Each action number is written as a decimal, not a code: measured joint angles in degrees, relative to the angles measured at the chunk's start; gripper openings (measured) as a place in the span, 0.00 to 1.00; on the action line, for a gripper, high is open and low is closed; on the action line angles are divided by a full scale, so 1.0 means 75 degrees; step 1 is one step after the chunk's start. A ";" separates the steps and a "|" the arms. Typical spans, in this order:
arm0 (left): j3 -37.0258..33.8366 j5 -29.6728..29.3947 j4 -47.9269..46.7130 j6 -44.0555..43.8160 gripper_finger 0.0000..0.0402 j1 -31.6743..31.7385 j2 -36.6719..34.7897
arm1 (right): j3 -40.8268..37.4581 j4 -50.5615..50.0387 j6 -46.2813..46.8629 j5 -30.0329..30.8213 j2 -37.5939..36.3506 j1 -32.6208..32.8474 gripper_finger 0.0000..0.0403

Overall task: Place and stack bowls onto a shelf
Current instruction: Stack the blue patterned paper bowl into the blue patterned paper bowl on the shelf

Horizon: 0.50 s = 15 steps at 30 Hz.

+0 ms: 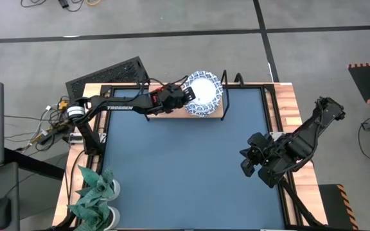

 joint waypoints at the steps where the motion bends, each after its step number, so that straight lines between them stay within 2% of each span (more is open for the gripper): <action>1: -0.0007 0.0066 -0.0123 -0.0056 0.00 0.0015 0.0004 | 0.0000 -0.0022 0.0001 0.0000 0.0000 0.0000 0.08; 7: -0.0015 0.0471 -0.0162 -0.0256 0.00 0.0022 0.0198 | 0.0000 -0.0101 0.0001 -0.0003 0.0000 0.0000 0.08; 10: -0.0016 0.0424 -0.0123 -0.0238 0.01 0.0022 0.0194 | 0.0000 -0.0123 -0.0005 -0.0004 0.0000 0.0000 0.08; 15: -0.0016 0.0375 -0.0102 -0.0145 0.06 0.0022 0.0194 | 0.0000 -0.0230 -0.0002 -0.0006 0.0000 0.0000 0.08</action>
